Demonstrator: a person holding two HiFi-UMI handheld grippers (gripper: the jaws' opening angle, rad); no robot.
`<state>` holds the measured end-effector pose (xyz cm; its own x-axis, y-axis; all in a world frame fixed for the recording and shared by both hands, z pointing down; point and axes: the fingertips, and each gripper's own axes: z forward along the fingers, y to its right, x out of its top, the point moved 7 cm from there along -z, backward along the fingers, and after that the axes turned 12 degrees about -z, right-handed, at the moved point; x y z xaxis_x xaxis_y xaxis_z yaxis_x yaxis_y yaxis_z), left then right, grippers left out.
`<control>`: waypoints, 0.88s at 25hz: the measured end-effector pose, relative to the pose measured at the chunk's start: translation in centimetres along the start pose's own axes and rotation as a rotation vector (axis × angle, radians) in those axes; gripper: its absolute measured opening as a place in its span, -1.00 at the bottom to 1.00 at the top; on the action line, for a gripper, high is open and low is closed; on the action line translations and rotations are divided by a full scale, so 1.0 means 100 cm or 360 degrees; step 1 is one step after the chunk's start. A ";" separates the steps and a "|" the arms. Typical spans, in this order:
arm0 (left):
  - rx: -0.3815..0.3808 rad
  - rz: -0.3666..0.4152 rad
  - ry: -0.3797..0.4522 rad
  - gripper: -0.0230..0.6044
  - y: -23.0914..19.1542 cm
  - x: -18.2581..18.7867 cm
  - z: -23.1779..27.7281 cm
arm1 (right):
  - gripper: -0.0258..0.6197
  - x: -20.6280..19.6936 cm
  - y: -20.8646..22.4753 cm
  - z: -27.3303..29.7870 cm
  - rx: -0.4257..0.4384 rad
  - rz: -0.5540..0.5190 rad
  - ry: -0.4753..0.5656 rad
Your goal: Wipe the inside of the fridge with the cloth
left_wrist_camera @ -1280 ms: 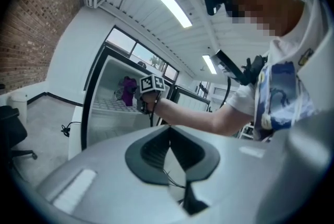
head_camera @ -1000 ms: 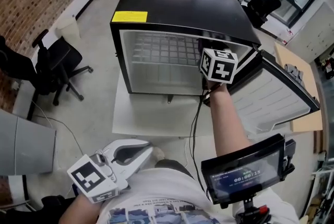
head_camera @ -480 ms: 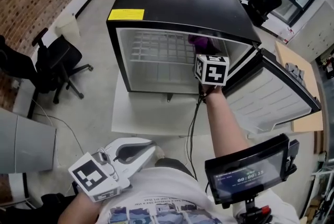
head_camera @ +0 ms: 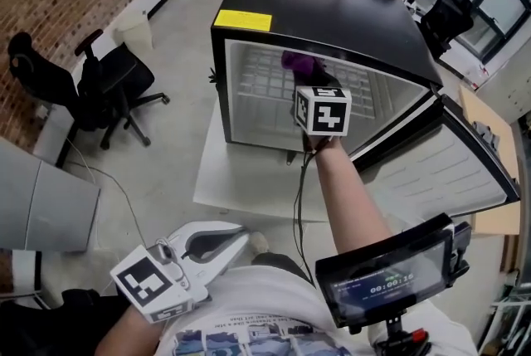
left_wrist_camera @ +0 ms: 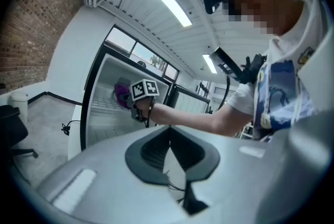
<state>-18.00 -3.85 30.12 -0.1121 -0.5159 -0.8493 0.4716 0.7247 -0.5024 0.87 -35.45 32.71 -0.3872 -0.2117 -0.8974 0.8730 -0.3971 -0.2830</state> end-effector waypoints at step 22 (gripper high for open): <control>0.0163 -0.0008 0.0048 -0.90 0.002 -0.006 -0.034 | -0.69 0.033 -0.068 0.013 0.0332 0.0313 0.0196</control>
<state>-20.78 -1.84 30.03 -0.1404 -0.5042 -0.8521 0.5580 0.6707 -0.4887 -6.73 -34.55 32.15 -0.1669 -0.1982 -0.9659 0.8432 -0.5365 -0.0356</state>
